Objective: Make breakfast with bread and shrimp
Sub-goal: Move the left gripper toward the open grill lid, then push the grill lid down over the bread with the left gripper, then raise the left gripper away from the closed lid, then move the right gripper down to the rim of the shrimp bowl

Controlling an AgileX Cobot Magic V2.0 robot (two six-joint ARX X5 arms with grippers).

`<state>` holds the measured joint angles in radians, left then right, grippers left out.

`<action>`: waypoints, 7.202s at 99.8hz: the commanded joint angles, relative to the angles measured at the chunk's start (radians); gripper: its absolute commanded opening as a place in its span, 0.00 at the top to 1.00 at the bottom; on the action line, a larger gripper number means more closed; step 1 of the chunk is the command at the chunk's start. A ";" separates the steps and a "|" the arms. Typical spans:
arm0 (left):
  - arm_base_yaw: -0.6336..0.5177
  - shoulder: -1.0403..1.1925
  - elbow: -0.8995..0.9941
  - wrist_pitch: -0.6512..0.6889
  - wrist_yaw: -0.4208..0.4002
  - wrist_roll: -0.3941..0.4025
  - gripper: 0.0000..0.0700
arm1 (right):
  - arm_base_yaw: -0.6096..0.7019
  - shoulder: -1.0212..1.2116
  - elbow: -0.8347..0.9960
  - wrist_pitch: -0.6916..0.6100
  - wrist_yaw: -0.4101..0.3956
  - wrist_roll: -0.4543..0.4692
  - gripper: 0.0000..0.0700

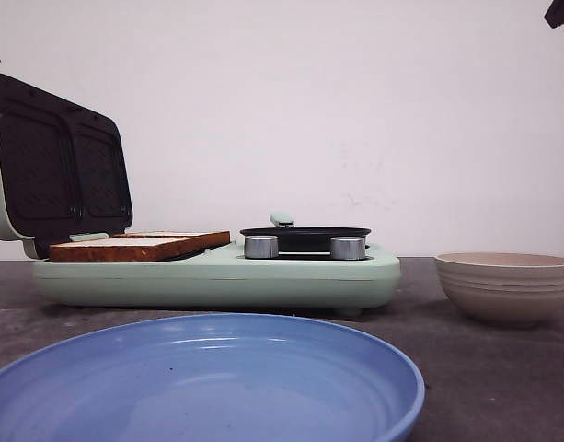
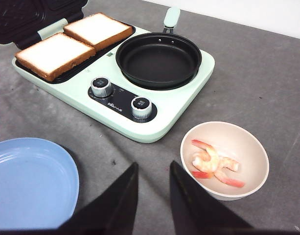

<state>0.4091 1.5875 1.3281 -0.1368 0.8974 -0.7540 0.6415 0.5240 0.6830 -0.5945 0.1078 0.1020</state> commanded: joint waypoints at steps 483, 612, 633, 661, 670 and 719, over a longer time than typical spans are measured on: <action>-0.518 -0.480 -0.072 -0.220 -0.408 0.604 0.99 | 0.008 0.003 0.003 -0.026 0.051 0.021 0.82; -0.554 -1.190 -0.769 -0.320 -0.478 0.607 0.96 | -0.710 0.581 0.003 0.331 -0.513 0.224 0.60; -0.554 -1.189 -0.769 -0.321 -0.478 0.607 0.94 | -0.771 0.737 0.009 0.400 -0.584 0.268 0.58; -0.554 -1.189 -0.769 -0.341 -0.479 0.607 0.84 | -0.776 0.907 0.041 0.418 -0.613 0.270 0.51; -0.554 -1.189 -0.769 -0.350 -0.479 0.607 0.84 | -0.776 0.941 0.055 0.431 -0.620 0.272 0.51; -0.554 -1.189 -0.769 -0.351 -0.479 0.611 0.84 | -0.776 1.033 0.084 0.468 -0.627 0.288 0.52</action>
<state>-0.1425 0.3962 0.5556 -0.4942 0.4202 -0.1558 -0.1326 1.5288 0.7513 -0.1383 -0.5171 0.3756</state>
